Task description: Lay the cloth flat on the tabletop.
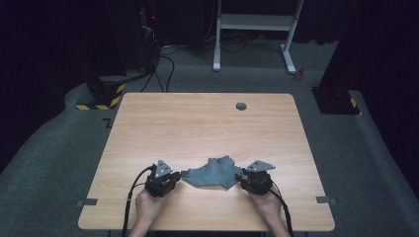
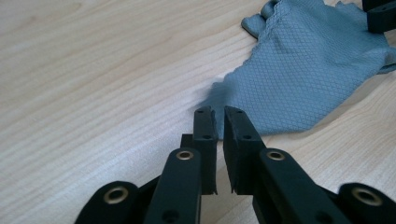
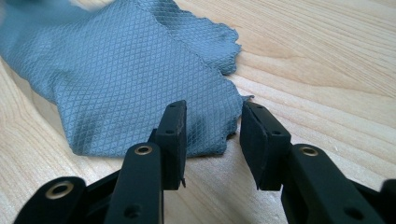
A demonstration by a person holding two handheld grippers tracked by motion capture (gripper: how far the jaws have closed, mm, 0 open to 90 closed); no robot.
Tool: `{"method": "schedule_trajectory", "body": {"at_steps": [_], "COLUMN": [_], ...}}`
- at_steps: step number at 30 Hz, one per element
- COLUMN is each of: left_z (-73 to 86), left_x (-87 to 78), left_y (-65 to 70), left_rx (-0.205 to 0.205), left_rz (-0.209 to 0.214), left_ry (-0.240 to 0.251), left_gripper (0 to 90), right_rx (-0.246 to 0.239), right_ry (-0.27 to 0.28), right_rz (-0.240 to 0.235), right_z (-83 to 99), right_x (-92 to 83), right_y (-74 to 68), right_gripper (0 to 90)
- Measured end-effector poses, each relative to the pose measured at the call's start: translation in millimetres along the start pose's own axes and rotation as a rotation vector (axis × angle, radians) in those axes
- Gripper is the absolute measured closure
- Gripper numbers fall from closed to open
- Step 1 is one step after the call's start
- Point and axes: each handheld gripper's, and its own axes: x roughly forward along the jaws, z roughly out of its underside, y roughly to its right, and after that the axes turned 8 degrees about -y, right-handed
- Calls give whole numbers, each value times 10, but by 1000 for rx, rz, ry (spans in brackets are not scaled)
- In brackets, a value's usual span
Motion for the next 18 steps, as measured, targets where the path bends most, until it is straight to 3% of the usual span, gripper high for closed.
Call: {"method": "schedule_trajectory", "body": {"at_steps": [6, 10, 11, 14, 18], "left_z": [90, -13, -181, -396, -705], "left_x": [45, -2, 2, 78, 296], "left_y": [-9, -19, -2, 71, 178], "left_rx": [-28, -44, -17, 28, 78], "left_rz": [-4, 10, 34, 48, 65], "left_ry": [20, 52, 37, 14, -26], "left_gripper": [705, 570, 539, 521, 510], "right_rx": [6, 7, -5, -13, -5], "right_ry": [16, 19, 12, -5, -24], "right_rz": [-18, -53, -59, -65, -71], "right_z": [-50, -156, -225, -258, -262], "right_x": [-14, -20, 33, 97, 158], "right_y": [-12, -37, -65, -81, -95], "right_gripper": [661, 658, 654, 653, 656]}}
